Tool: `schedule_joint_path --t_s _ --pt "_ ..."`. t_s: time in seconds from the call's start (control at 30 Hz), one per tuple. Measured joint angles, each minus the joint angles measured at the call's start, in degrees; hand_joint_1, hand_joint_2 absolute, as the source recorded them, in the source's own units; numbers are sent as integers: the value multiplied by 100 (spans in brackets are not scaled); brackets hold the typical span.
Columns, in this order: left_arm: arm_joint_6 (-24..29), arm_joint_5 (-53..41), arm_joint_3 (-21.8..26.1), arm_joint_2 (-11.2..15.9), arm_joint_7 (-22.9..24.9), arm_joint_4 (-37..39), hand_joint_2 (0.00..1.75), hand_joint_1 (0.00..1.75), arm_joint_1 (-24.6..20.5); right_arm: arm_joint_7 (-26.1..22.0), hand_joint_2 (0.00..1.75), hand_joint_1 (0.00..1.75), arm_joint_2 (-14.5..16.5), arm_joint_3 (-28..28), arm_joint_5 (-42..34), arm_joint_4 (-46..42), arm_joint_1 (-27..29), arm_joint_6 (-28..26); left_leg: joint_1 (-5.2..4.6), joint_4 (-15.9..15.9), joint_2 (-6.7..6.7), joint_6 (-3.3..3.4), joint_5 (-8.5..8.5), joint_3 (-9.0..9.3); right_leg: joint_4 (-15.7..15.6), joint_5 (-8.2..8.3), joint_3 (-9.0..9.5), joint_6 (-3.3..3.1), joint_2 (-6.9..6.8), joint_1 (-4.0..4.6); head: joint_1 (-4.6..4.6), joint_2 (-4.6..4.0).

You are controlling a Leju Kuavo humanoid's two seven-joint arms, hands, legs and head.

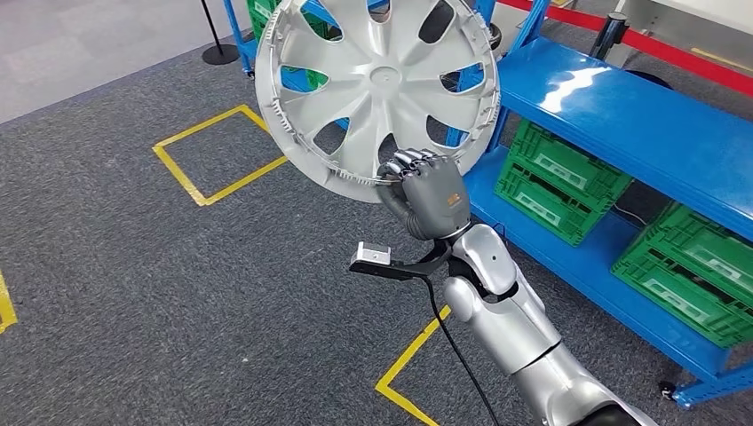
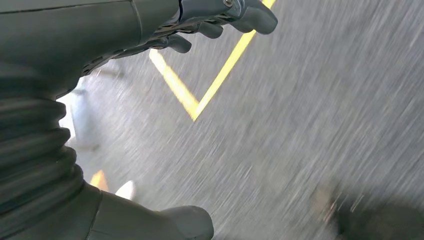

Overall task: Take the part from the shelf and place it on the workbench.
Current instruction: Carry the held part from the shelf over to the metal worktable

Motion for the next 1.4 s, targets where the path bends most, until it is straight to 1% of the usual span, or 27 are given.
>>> schedule_joint_path --t_s 0.03,0.1,0.17,0.2,0.23,0.3,0.37,0.4,0.47,0.5,0.57,0.6,0.67,0.7,0.73,0.8,0.83,0.9,0.93,1.0,1.07,1.13,1.2,1.23,1.27,1.33,1.4 --pt "-183 -8 0 4 69 4 175 0 10 -29 175 175 1 -1 -31 2 -1 -21 -18 127 165 -23 -83 -72 -45 27 21 -32 -83 -16 -23 0" --pt "-342 -36 -1 10 167 4 175 0 17 -69 175 175 -18 -10 -89 7 2 -63 -37 728 590 -61 -414 -363 -87 48 44 -74 -250 -21 -66 0" --pt "-316 -87 -7 17 188 2 175 0 15 -85 175 175 -61 -21 -112 -2 38 -95 -7 1419 749 -110 -697 -683 -81 40 44 -81 -428 -15 -78 0" --pt "-292 -114 -15 25 167 2 175 0 16 -85 175 175 -88 -24 -103 -29 75 -97 10 1544 772 -131 -708 -729 -75 31 45 -74 -516 -17 -79 0" --pt "-258 -131 -23 33 132 1 175 0 17 -77 175 175 -112 -24 -74 -67 116 -88 26 1451 796 -150 -623 -664 -64 19 45 -60 -599 -23 -79 0" --pt "-170 -138 -36 46 40 -3 175 0 13 -25 175 175 -154 -22 9 -171 175 -52 43 707 963 -170 -319 -241 -14 -25 46 -6 -754 -40 -78 0" --pt "-118 -139 -45 40 -19 -2 175 0 2 25 175 175 -183 -22 59 -254 179 -27 34 134 1222 -130 -158 85 37 -77 44 68 -867 -13 -81 0" --pt "-103 -141 -56 39 -33 -3 175 0 -3 37 175 175 -200 -22 71 -290 172 -21 28 60 1281 -85 -163 119 48 -91 50 101 -907 7 -66 0" --pt "-77 -144 -78 38 -44 -4 175 0 -12 53 175 175 -230 -20 87 -347 159 -7 29 77 1181 15 -149 99 45 -111 75 159 -1001 19 -27 0" --pt "-61 -148 -90 41 -44 -7 175 0 -17 69 175 175 -241 -18 91 -365 150 3 32 71 1102 55 -141 95 67 -147 86 194 -966 2 0 0" --pt "-20 -158 -99 45 -41 -9 175 0 -31 114 175 175 -254 -13 105 -388 139 27 41 59 959 131 -118 92 383 -376 -33 244 -683 -37 17 0" --pt "5 -163 -101 47 -39 -11 175 0 -38 131 175 175 -266 -11 122 -394 143 37 41 58 886 158 -109 80 727 -566 -187 250 -485 -46 29 0" --pt "56 -165 -102 53 -36 -16 175 0 -49 144 175 175 -301 -7 163 -397 167 54 19 58 706 202 -89 53 1528 -901 -592 227 -294 -35 45 0" --pt "82 -162 -102 56 -34 -18 175 0 -49 146 175 175 -317 -1 178 -397 177 66 3 58 606 213 -78 42 1759 -940 -725 203 -265 -25 50 0" --pt "107 -151 -102 58 -34 -19 175 0 -46 148 175 175 -328 5 185 -397 182 81 -11 58 503 219 -65 35 1765 -864 -750 169 -248 -13 51 0" --pt "147 -130 -101 60 -39 -19 175 0 -43 158 175 175 -338 14 186 -397 170 107 -24 59 309 213 -37 30 1131 -456 -470 77 -131 23 52 0" --pt "157 -122 -101 53 -46 -17 175 0 -45 163 175 175 -345 15 186 -397 152 114 -28 64 221 199 -21 18 709 -277 -280 28 34 39 50 0" --pt "170 -119 -101 38 -69 -15 175 0 -50 165 175 175 -356 17 184 -398 102 126 -16 64 67 143 20 -27 185 -90 -57 -15 249 67 59 0" --pt "173 -116 -101 31 -79 -14 175 0 -49 163 175 175 -359 20 184 -398 80 134 -6 56 -2 105 44 -53 124 -88 -43 -22 268 79 66 0" --pt "177 -106 -101 26 -88 -13 175 0 -32 167 175 175 -351 25 184 -399 50 149 7 40 -67 38 76 -93 71 -43 -27 -36 105 80 77 0" --pt "179 -96 -101 25 -88 -12 175 0 -21 179 175 175 -336 26 181 -399 32 153 -25 252 240 -2 -69 -216 -20 17 12 -79 -61 58 61 0" --pt "181 -90 -101 26 -88 -13 175 0 -35 183 175 175 -330 26 181 -399 25 154 -38 898 645 -43 -437 -516 -52 37 23 -111 -238 52 42 0" --pt "181 -87 -101 27 -79 -13 175 0 -43 163 175 175 -330 29 182 -394 25 155 -6 1532 758 -101 -692 -789 -42 30 12 -114 -425 47 38 0" --pt "181 -80 -101 28 -65 -13 175 0 -42 136 175 175 -330 33 181 -380 23 150 11 1583 778 -128 -675 -788 -35 23 8 -106 -517 40 37 0" --pt "184 -73 -101 31 -52 -13 175 0 -40 105 175 175 -328 43 179 -354 18 133 26 1403 810 -152 -565 -665 -24 13 6 -90 -604 30 36 0" --pt "198 -54 -101 39 -35 -14 175 0 -44 53 175 175 -320 74 165 -267 -18 64 34 629 1022 -170 -278 -198 24 -25 4 -32 -757 22 34 0" --pt "220 -34 -101 45 -40 -16 175 0 -55 36 175 175 -307 105 147 -174 -87 -7 24 139 1215 -105 -152 78 84 -72 1 46 -874 45 44 0"
